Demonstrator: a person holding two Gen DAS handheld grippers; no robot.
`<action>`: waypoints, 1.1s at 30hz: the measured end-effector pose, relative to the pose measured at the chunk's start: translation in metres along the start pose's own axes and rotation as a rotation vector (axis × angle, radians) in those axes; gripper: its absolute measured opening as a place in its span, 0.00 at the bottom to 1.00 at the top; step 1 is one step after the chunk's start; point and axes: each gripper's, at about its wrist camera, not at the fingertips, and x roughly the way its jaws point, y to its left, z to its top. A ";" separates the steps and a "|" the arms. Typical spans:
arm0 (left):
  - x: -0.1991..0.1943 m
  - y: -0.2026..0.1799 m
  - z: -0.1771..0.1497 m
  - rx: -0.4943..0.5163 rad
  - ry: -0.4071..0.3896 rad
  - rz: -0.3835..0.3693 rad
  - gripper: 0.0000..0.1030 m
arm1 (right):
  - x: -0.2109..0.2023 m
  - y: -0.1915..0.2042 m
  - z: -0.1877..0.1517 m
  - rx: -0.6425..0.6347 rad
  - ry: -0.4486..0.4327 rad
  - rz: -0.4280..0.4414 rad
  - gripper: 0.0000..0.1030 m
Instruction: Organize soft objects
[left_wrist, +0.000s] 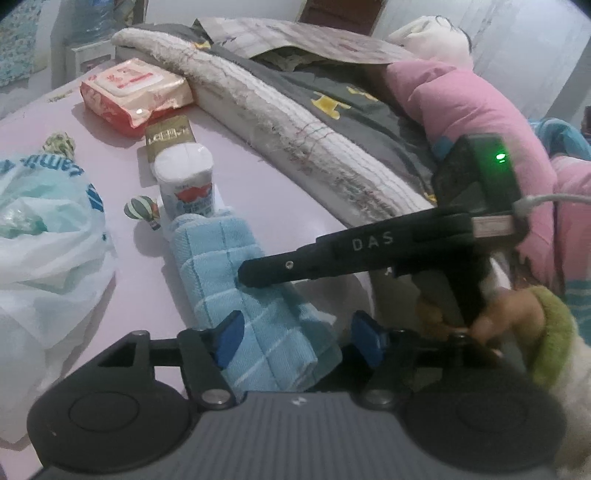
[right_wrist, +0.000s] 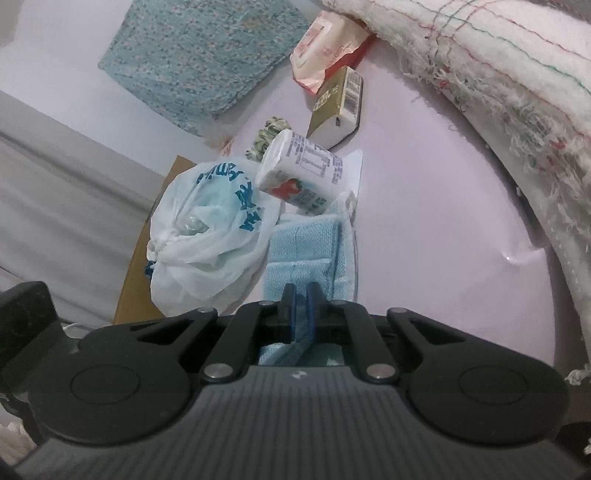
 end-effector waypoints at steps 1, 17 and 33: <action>-0.005 0.001 0.000 0.001 -0.007 0.000 0.67 | 0.001 0.001 0.000 -0.011 0.002 -0.002 0.05; 0.025 0.044 0.006 -0.182 0.096 0.059 0.59 | -0.003 -0.008 -0.003 -0.011 -0.009 0.043 0.04; 0.021 0.016 0.017 -0.113 0.035 0.149 0.16 | -0.019 -0.002 -0.011 0.005 -0.077 0.074 0.08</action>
